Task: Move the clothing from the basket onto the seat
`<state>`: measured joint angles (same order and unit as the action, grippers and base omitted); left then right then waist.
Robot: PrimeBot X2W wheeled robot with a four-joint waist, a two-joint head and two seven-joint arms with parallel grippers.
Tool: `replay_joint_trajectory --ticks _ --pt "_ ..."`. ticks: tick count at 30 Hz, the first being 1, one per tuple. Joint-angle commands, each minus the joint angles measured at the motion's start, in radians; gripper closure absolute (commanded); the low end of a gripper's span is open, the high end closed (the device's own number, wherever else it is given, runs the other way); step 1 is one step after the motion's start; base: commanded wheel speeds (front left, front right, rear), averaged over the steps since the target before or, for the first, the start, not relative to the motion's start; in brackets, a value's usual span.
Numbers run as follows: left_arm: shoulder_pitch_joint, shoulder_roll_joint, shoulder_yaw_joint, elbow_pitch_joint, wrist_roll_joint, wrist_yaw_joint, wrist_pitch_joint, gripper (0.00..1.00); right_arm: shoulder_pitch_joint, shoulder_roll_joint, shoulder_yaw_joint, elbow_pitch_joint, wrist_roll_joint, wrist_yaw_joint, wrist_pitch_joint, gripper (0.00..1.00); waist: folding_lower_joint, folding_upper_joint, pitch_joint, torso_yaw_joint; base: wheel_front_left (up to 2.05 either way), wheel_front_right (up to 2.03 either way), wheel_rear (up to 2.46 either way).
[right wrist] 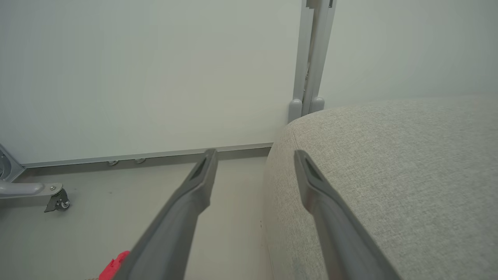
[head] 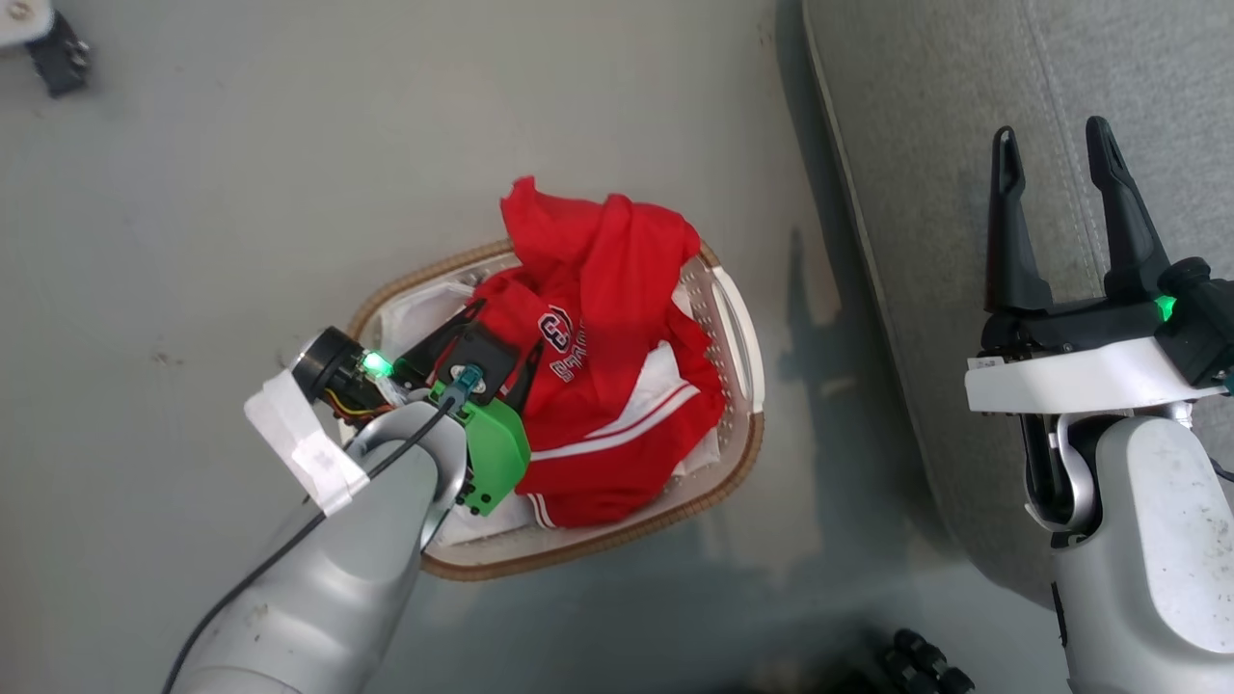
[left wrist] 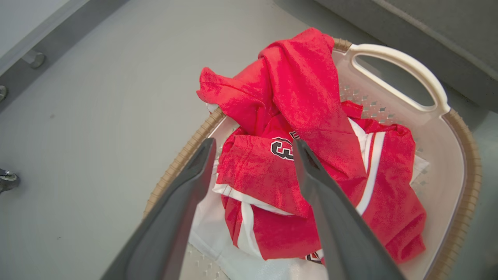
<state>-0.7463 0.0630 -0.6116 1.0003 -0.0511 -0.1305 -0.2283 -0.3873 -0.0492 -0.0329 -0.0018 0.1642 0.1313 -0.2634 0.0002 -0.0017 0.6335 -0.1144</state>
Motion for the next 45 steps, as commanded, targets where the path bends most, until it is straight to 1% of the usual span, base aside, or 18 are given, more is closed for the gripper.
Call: replay_joint_trajectory --ticks 1,4,10,19,24,29,30,31,32,33,34,35,36,40,45 --pt "-0.038 0.009 -0.011 0.028 -0.007 0.000 0.005 0.00 -0.016 -0.002 0.003 -0.006 0.012 -0.001 -0.002 0.00 -0.0002 0.0017 0.119 -0.079 0.00 0.00 0.00" --pt "-0.087 0.017 -0.017 0.095 -0.019 0.000 0.019 0.00 -0.023 -0.002 0.008 -0.012 0.027 -0.001 -0.002 0.00 -0.0002 0.0017 0.150 -0.097 0.00 0.00 0.00" --pt "-0.154 0.033 0.000 0.182 -0.035 0.026 0.025 0.00 -0.034 -0.002 0.020 -0.015 0.051 -0.001 -0.002 0.00 -0.0002 0.0017 0.188 -0.121 0.00 0.00 0.00" --pt "-0.217 0.066 0.006 0.245 -0.048 0.044 0.037 0.00 -0.036 -0.002 0.043 -0.015 0.081 -0.001 -0.002 0.00 -0.0002 0.0017 0.217 -0.143 0.00 0.00 0.00" --pt "-0.227 0.069 -0.004 0.264 -0.058 0.030 0.096 0.00 -0.032 -0.002 0.062 -0.011 0.095 -0.001 -0.002 0.00 -0.0002 0.0017 0.227 -0.150 0.00 0.00 0.00" --pt "-0.207 0.052 -0.016 0.271 -0.072 0.016 0.112 0.00 -0.030 -0.002 0.076 -0.011 0.103 -0.001 -0.002 0.00 -0.0002 0.0017 0.232 -0.152 0.00 0.00 0.00" --pt "-0.201 0.050 -0.019 0.272 -0.074 0.016 0.111 0.12 -0.030 -0.002 0.078 -0.011 0.104 -0.001 -0.002 0.00 -0.0002 0.0017 0.231 -0.151 0.00 0.00 0.00" --pt "-0.193 0.046 -0.026 0.273 -0.072 0.013 0.111 0.38 -0.029 -0.002 0.079 -0.010 0.104 -0.001 -0.002 0.00 -0.0002 0.0017 0.230 -0.151 0.00 0.00 0.00" --pt "-0.187 0.043 -0.031 0.274 -0.071 0.010 0.108 0.54 -0.028 -0.002 0.079 -0.009 0.104 -0.001 -0.002 0.00 -0.0002 0.0017 0.228 -0.150 0.00 0.00 0.00" --pt "-0.181 0.039 -0.036 0.274 -0.073 0.010 0.104 0.67 -0.027 -0.002 0.080 -0.007 0.104 -0.001 -0.002 0.00 -0.0002 0.0017 0.226 -0.149 0.00 0.00 0.00" --pt "-0.176 0.036 -0.040 0.274 -0.075 0.008 0.099 0.73 -0.028 -0.002 0.080 -0.005 0.104 -0.001 -0.002 0.00 -0.0002 0.0017 0.223 -0.148 0.00 0.00 0.00" --pt "-0.170 0.032 -0.046 0.271 -0.076 0.007 0.085 0.97 -0.028 -0.002 0.079 -0.004 0.104 -0.001 -0.002 0.00 -0.0002 0.0017 0.219 -0.147 0.00 0.00 0.00" --pt "-0.163 0.031 -0.050 0.269 -0.079 0.006 0.075 1.00 -0.028 -0.002 0.078 -0.003 0.104 -0.001 -0.002 0.00 -0.0002 0.0017 0.214 -0.145 0.00 0.00 0.00" --pt "-0.131 0.022 -0.059 0.254 -0.092 0.003 0.021 1.00 -0.023 -0.002 0.070 0.007 0.095 -0.001 -0.002 0.00 -0.0002 0.0017 0.182 -0.133 0.00 0.00 0.00" --pt "-0.076 0.015 -0.066 0.215 -0.107 0.002 -0.024 1.00 -0.007 -0.003 0.063 0.023 0.072 -0.001 -0.002 0.00 -0.0002 0.0017 0.118 -0.106 0.00 0.00 0.00"
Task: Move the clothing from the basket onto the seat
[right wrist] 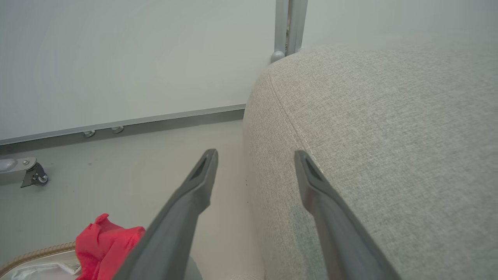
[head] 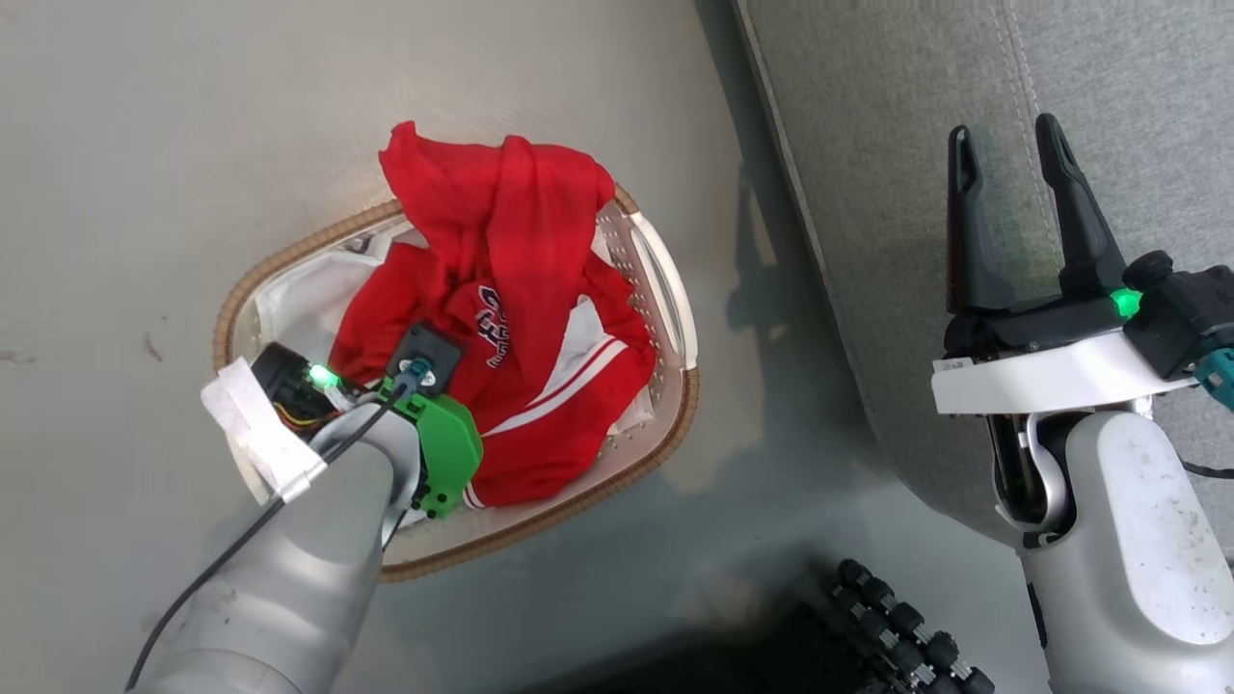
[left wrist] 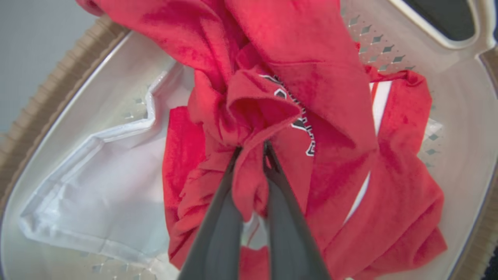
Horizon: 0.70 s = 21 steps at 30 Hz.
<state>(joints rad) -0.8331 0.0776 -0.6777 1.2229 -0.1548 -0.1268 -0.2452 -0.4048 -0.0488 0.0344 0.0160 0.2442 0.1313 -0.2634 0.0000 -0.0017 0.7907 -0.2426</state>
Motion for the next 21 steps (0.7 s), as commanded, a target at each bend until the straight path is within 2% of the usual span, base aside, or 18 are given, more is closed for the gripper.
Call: replay_joint_trajectory --ticks 1,5,17,21 --pt "0.020 0.002 0.002 -0.019 -0.006 -0.002 -0.012 1.00 0.014 -0.003 -0.005 0.008 -0.014 -0.001 -0.002 0.00 0.0000 0.0017 -0.052 0.028 0.00 0.00 0.00" --pt "0.076 0.011 0.006 -0.082 -0.018 0.001 -0.020 1.00 0.036 -0.003 -0.016 0.025 -0.039 -0.001 -0.002 0.00 0.0000 0.0017 -0.126 0.061 0.00 0.00 0.00" --pt "0.268 0.074 0.025 -0.420 -0.019 0.028 -0.021 1.00 0.142 -0.003 -0.016 0.096 -0.109 -0.001 -0.002 0.00 0.0000 0.0017 -0.394 0.133 0.00 0.00 0.00" --pt "0.303 0.098 0.008 -0.489 -0.001 0.022 -0.021 1.00 0.193 -0.003 -0.017 0.122 -0.128 -0.001 -0.002 0.00 0.0000 0.0017 -0.498 0.148 0.00 0.00 0.00"
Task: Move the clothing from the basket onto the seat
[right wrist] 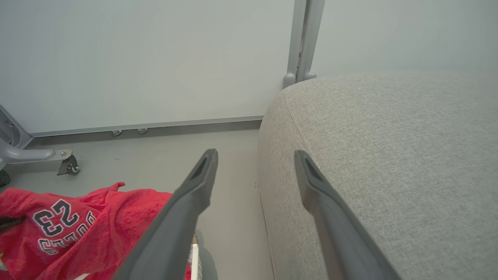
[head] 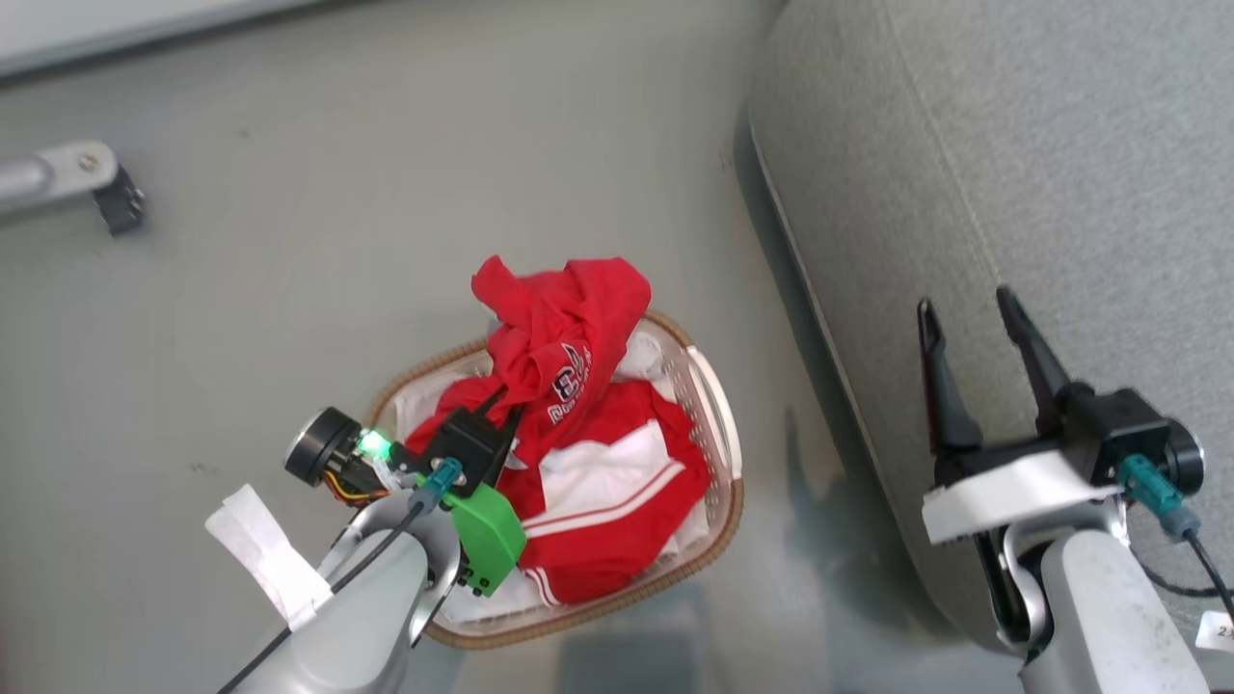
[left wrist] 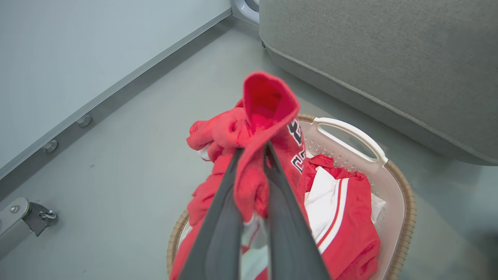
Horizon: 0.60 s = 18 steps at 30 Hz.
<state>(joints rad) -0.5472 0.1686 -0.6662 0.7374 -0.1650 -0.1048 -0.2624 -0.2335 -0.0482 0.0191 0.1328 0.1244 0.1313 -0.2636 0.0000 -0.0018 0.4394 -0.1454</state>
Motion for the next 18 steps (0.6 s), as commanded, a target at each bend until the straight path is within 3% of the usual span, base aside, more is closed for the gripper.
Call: replay_joint_trajectory --ticks 1,8,18 --pt "0.017 0.016 -0.010 -0.014 0.017 -0.002 -0.004 1.00 0.032 -0.004 -0.001 0.009 -0.010 -0.001 -0.002 0.00 0.0000 0.0018 -0.166 0.054 0.00 0.00 0.00" --pt "-0.029 0.073 -0.033 -0.088 0.030 -0.012 0.006 1.00 0.093 -0.004 0.015 0.035 -0.027 -0.001 -0.002 0.00 0.0000 0.0018 -0.296 0.061 0.00 0.00 0.00" --pt "-0.145 0.184 -0.068 -0.264 0.008 -0.024 0.118 1.00 0.125 -0.004 0.057 0.052 -0.031 -0.001 -0.002 0.00 0.0000 0.0018 -0.385 0.067 0.00 0.00 0.00"
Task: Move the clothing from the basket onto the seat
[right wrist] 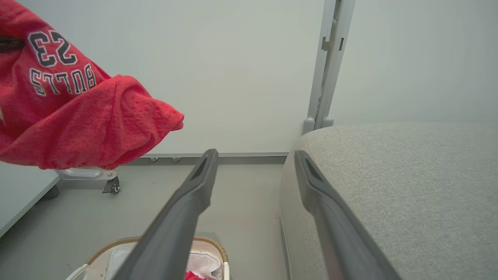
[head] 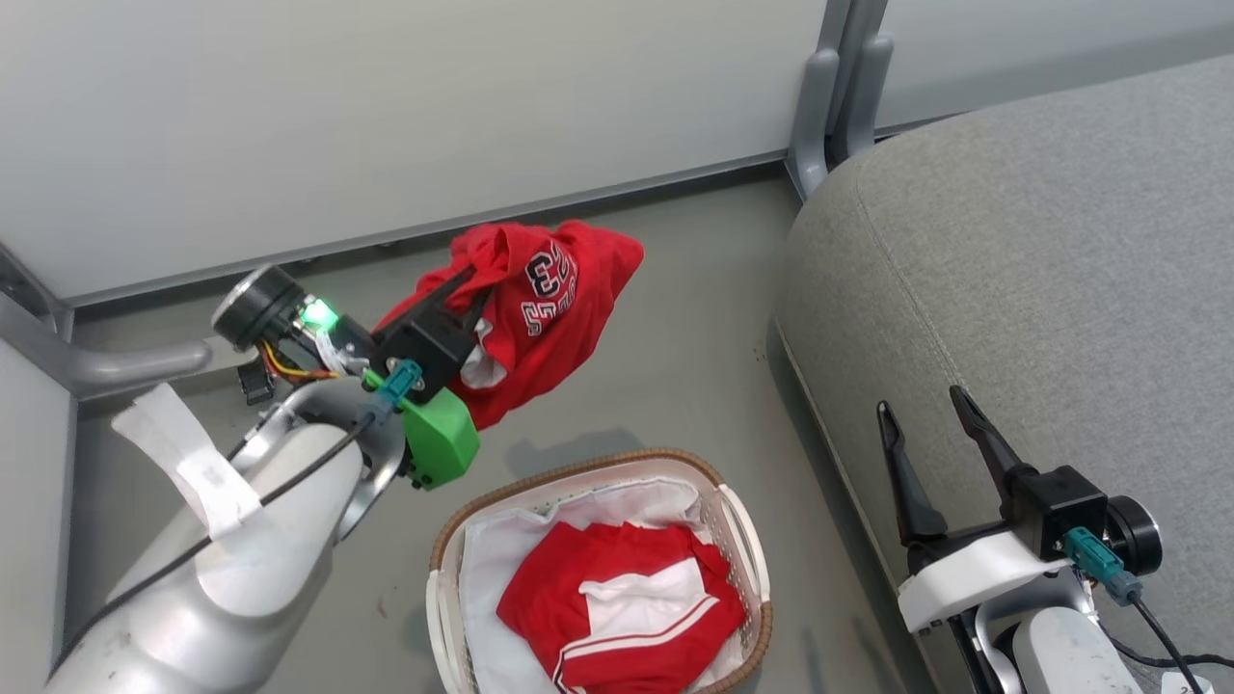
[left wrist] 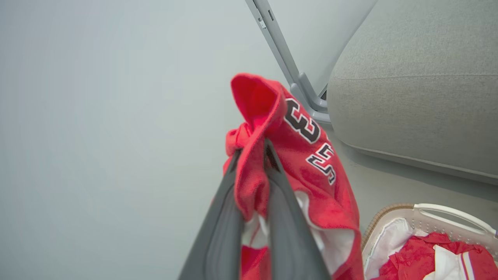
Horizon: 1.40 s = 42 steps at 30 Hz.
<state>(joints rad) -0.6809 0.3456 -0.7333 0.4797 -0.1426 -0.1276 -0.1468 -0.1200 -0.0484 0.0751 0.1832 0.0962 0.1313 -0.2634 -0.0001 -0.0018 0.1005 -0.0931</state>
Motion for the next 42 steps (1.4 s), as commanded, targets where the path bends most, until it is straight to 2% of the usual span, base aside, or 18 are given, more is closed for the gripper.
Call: replay_joint_trajectory --ticks 1,8,12,25,35,42 --pt "-0.026 0.016 -0.003 -0.026 -0.019 -0.002 0.014 1.00 0.012 -0.004 0.004 0.004 -0.003 -0.001 -0.002 0.00 0.0001 0.0018 -0.051 0.015 0.00 0.00 0.00" --pt "-0.135 0.084 -0.052 -0.154 -0.086 -0.002 0.096 1.00 -0.022 -0.004 0.046 0.014 -0.012 -0.001 -0.002 0.00 0.0001 0.0018 -0.068 0.019 0.00 0.00 0.00" --pt "-0.179 0.095 -0.061 -0.208 -0.127 -0.002 0.118 1.00 -0.052 -0.004 0.071 0.020 -0.022 -0.001 -0.002 0.00 0.0001 0.0018 -0.074 0.023 0.00 0.00 0.00" --pt "-0.215 0.094 -0.095 -0.320 -0.137 -0.002 0.140 1.00 -0.146 -0.004 0.101 0.072 -0.072 -0.001 -0.002 0.00 0.0001 0.0018 -0.079 0.043 0.00 0.00 0.00" --pt "-0.199 0.094 -0.116 -0.400 -0.143 0.003 0.148 1.00 -0.269 -0.003 0.044 0.172 -0.197 -0.001 -0.002 0.00 0.0001 0.0018 -0.079 0.068 0.00 0.00 0.00" --pt "-0.197 0.090 -0.135 -0.434 -0.147 0.002 0.153 1.00 -0.352 -0.004 0.076 0.277 -0.285 -0.001 -0.002 0.00 0.0001 0.0018 -0.081 0.084 0.00 0.00 0.00"
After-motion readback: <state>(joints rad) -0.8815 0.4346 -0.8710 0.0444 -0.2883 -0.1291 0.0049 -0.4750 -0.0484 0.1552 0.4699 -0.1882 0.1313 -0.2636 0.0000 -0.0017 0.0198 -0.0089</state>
